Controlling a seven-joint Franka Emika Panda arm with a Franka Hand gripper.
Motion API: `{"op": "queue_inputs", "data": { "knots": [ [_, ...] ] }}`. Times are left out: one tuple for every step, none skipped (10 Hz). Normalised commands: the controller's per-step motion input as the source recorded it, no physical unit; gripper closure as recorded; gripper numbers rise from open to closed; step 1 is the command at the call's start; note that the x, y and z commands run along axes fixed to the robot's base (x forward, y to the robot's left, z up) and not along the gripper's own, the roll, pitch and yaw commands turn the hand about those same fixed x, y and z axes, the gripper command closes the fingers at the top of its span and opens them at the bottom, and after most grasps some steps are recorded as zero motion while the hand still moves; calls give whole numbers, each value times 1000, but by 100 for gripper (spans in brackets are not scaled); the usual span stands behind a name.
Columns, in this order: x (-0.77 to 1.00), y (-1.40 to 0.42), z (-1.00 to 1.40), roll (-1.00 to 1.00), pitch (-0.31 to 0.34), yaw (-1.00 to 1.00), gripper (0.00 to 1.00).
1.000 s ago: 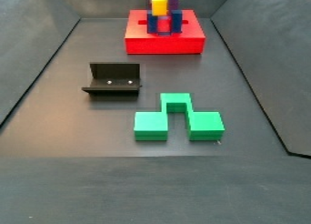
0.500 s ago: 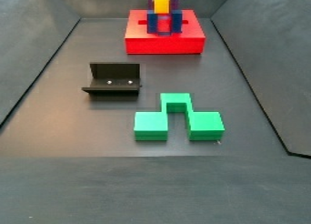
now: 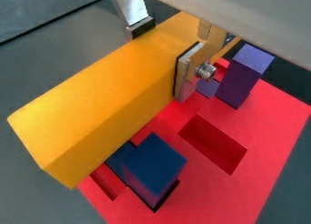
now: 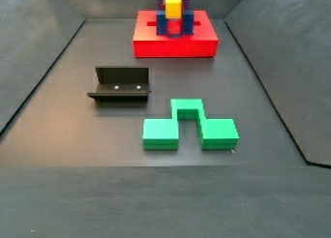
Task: Pick up the yellow object. Move up. Move to above the board. Insert the yellow object.
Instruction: Insert the yellow object.
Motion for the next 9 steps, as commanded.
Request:
{"op": "queue_inputs", "data": {
  "knots": [
    [0,-109,-20,24,0,46,100],
    [0,-91,-29,61,0,74,100],
    [0,0,0,29,0,31,100],
    [-29,0,0,41,0,11,100],
    [-91,-34,-63,86,0,0,100],
    [-120,-97,-3,91,0,0,100],
    [-71,-146,0,70,0,0,100],
    [0,-131,0,44,0,43,100],
    [0,-126,-3,73,0,94,100]
  ]
}}
